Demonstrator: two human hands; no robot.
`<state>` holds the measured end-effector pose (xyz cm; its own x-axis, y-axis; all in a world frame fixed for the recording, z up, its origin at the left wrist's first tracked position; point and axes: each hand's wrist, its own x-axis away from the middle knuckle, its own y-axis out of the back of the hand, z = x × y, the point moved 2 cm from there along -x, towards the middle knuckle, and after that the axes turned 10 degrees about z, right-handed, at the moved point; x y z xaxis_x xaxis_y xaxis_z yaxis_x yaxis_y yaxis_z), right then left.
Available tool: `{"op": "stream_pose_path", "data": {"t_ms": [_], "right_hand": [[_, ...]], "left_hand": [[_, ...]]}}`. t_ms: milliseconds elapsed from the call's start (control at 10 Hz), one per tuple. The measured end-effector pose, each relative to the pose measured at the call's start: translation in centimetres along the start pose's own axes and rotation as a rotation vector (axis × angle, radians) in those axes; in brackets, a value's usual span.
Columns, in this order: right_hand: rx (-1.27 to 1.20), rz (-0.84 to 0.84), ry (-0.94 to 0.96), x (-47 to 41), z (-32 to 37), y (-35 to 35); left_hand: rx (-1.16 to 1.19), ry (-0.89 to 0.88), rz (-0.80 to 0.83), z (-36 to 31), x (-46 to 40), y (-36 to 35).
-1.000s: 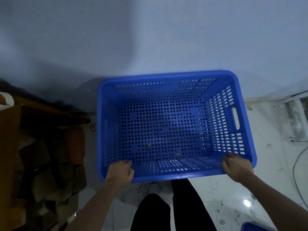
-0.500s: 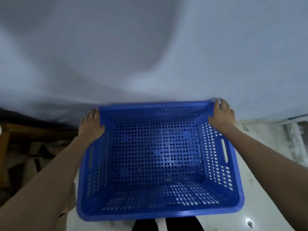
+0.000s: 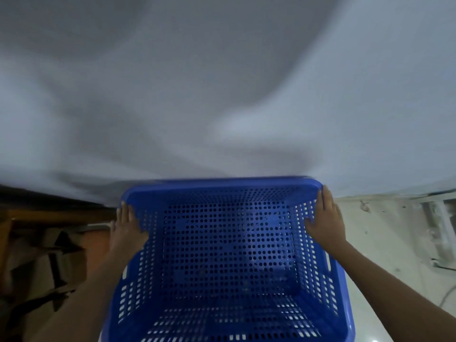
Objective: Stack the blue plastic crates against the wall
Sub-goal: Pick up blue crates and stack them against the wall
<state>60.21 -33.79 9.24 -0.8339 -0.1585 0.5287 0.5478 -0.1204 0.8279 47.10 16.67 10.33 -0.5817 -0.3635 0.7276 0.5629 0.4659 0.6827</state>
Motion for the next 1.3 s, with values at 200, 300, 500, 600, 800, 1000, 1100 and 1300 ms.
{"op": "stream_pose_path", "data": {"t_ms": [200, 300, 500, 600, 800, 1000, 1100, 1300], "right_hand": [[0.038, 0.121, -0.009, 13.2, -4.5, -7.1], [0.037, 0.185, -0.072, 16.9, -4.6, -9.2], [0.024, 0.164, -0.141, 17.6, -3.6, -8.8], [0.064, 0.313, -0.227, 18.1, -2.1, -7.2], [0.031, 0.399, -0.279, 18.5, -1.1, -3.7], [-0.144, 0.295, -0.35, 24.4, 0.1, -3.3], [-0.202, 0.267, -0.374, 28.9, -0.5, -4.3], [-0.321, 0.239, -0.481, 37.9, -3.8, -6.0]], "left_hand": [[0.127, 0.086, 0.04, 4.2, 9.6, -10.2], [0.154, 0.127, 0.096, 5.0, 12.8, -12.1], [0.211, 0.064, 0.091, 7.4, 14.2, -12.3], [0.203, 0.083, 0.133, 6.6, 14.4, -11.3], [0.187, 0.087, 0.213, 6.1, 14.7, -8.4], [0.078, -0.088, 0.204, 3.4, 18.7, -7.0], [0.017, -0.135, 0.204, 1.2, 20.4, -6.9], [-0.103, -0.278, 0.21, -5.1, 24.3, -7.4]]}}
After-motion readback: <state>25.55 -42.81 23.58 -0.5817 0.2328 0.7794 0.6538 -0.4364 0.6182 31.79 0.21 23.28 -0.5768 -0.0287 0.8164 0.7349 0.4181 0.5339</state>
